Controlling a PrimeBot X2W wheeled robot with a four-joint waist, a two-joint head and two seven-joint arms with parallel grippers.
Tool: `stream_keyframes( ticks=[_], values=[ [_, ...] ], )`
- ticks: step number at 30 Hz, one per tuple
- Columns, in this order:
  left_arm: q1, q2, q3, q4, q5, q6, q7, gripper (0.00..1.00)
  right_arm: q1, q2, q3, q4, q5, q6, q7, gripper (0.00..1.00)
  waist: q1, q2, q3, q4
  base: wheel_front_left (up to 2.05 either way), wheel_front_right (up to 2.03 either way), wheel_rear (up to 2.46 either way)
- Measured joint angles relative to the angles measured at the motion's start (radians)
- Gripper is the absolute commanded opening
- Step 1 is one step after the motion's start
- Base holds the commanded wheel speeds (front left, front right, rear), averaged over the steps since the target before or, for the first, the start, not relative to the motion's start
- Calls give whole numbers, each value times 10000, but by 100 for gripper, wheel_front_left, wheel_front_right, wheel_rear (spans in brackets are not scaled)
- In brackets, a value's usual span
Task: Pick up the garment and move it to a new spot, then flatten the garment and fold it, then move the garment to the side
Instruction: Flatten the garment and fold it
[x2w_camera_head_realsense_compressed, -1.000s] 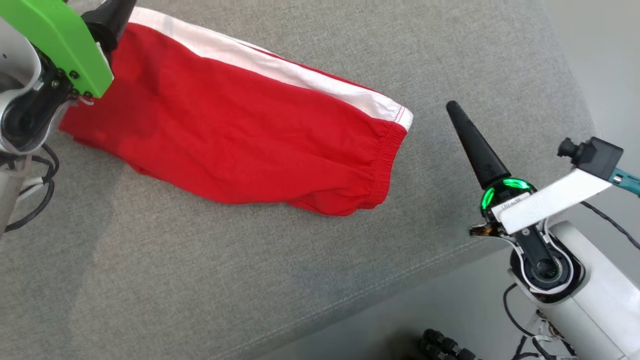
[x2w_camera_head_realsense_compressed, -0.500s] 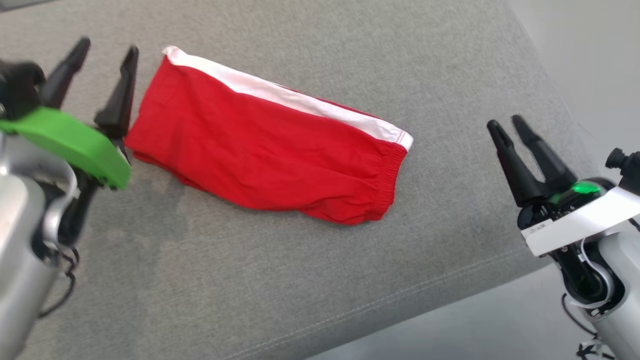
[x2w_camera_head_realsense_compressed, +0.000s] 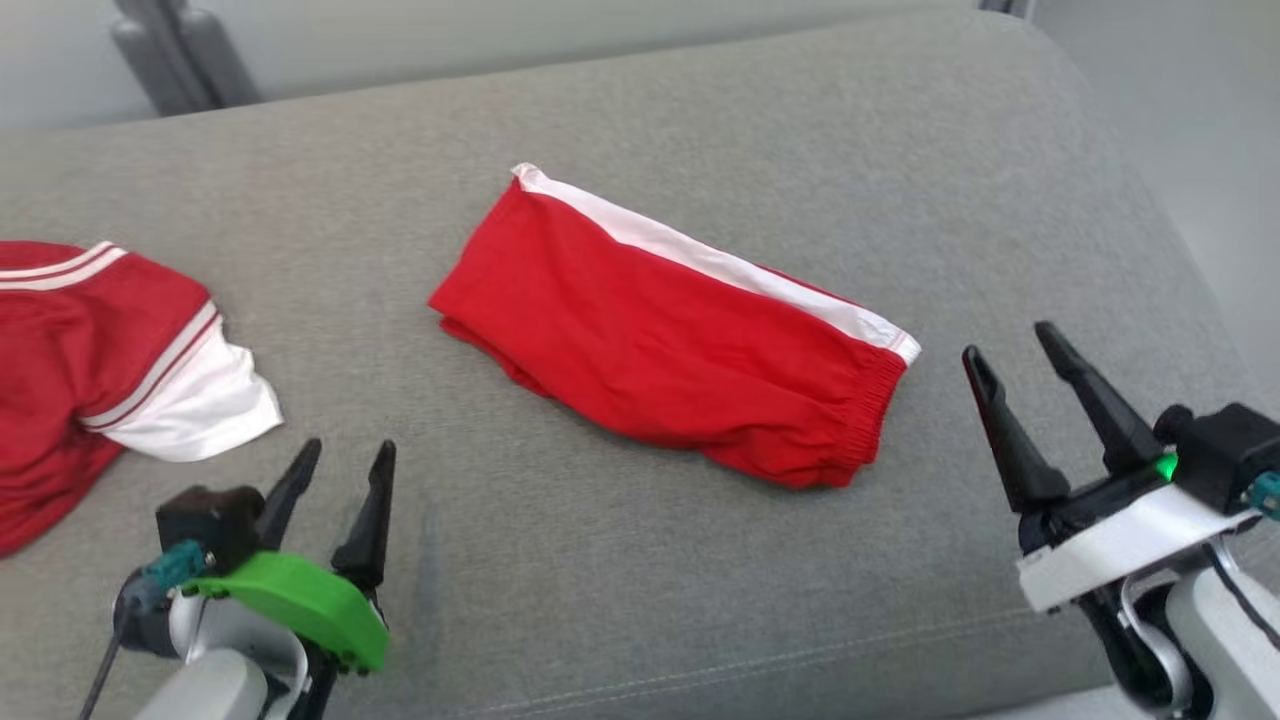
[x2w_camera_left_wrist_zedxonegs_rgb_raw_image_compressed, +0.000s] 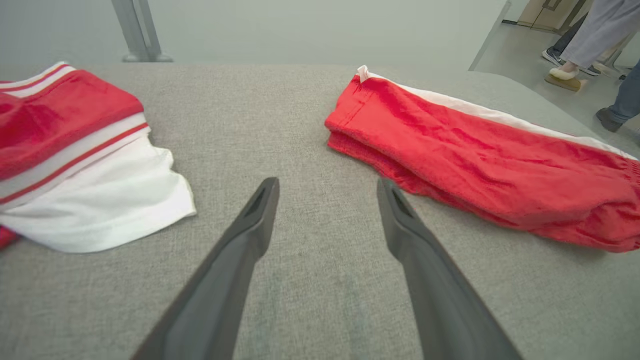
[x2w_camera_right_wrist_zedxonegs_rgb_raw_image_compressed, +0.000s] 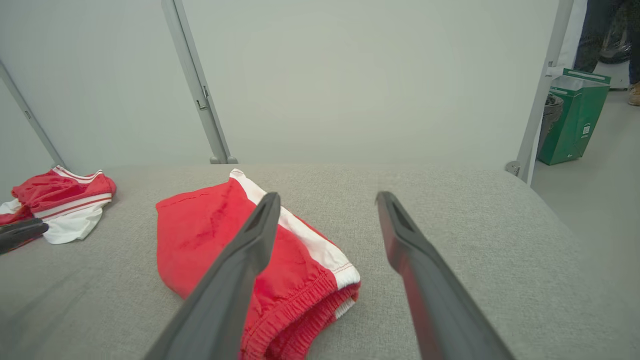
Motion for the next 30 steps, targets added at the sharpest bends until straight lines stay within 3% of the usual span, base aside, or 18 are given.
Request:
stream_keyframes(
  ticks=[3,16,20,25,30],
  values=[
    [633,-192,17,29,-8,10,2,100,760,270,56,15,-8,-236,0,100,0,0,-354,416,0,0,0],
    [2111,-408,775,-554,153,82,-61,100,2759,2065,-222,529,1045,-299,0,100,0,0,-1489,2223,0,0,0],
    [2300,-412,947,-828,510,82,-61,100,2921,2447,-546,867,1457,-107,0,100,0,0,-1600,2576,0,0,0],
    [2522,-489,1172,-1158,679,82,-63,100,3187,3758,-1684,1492,3335,236,0,100,0,0,-1480,2851,0,0,0],
    [2597,-594,1469,-1475,794,84,-63,100,3284,4418,-2303,2297,4525,788,0,100,0,0,-1251,2953,0,0,0]
  ],
)
